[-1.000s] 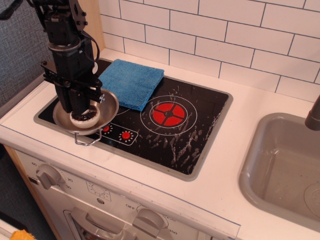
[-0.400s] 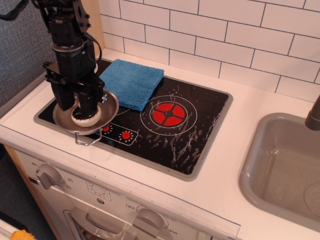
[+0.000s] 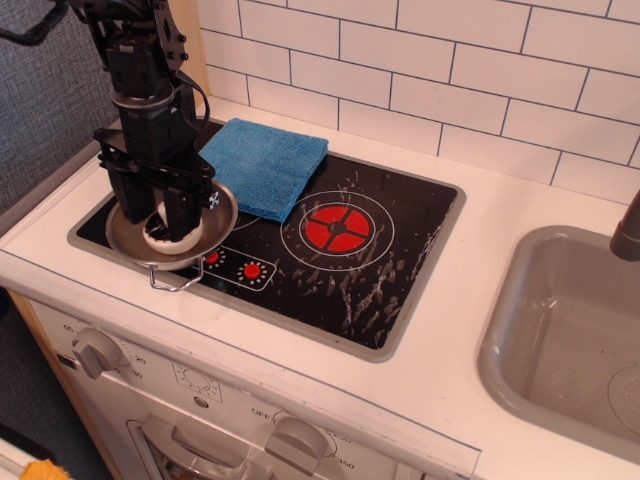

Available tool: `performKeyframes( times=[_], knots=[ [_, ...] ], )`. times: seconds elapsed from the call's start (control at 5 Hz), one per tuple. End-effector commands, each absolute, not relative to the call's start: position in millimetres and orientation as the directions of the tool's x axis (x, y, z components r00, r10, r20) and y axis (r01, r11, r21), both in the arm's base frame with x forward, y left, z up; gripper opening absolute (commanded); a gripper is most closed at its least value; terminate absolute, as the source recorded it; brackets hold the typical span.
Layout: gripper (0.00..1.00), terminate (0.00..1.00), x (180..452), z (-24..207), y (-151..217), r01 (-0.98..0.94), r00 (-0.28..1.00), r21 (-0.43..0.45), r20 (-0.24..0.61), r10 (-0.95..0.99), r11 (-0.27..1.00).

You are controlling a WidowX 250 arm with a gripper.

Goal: Move the mushroom to the right of the blue towel.

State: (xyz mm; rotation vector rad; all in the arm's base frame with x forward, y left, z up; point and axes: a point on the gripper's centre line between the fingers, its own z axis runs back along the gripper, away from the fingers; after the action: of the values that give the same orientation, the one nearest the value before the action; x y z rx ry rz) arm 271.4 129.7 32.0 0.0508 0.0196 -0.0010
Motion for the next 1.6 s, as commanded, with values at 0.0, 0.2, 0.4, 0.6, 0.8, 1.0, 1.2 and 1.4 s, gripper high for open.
performKeyframes(
  times=[0.0,0.2,0.4,0.6,0.8,1.0,1.2,1.4],
  knots=[
    [0.00,0.00,283.1,52.9,134.2,0.004,0.999,0.055,0.035,-0.006,0.999],
    [0.00,0.00,289.5,88.6,124.0,-0.001,0.993,0.066,0.115,-0.007,0.998],
    [0.00,0.00,311.7,122.8,88.8,0.049,0.981,0.012,0.188,-0.051,0.999],
    [0.00,0.00,339.2,115.7,51.4,0.157,0.974,-0.034,0.173,-0.149,0.987],
    [0.00,0.00,364.8,85.3,31.4,0.204,0.973,-0.025,0.119,-0.199,0.979],
    [0.00,0.00,380.9,61.2,30.8,0.201,0.974,0.002,0.104,-0.200,0.980],
    [0.00,0.00,386.7,44.8,36.2,0.187,0.977,0.045,0.100,-0.190,0.981],
    [1.00,0.00,383.8,45.5,40.6,0.177,0.977,0.070,0.106,-0.183,0.982]
  ],
)
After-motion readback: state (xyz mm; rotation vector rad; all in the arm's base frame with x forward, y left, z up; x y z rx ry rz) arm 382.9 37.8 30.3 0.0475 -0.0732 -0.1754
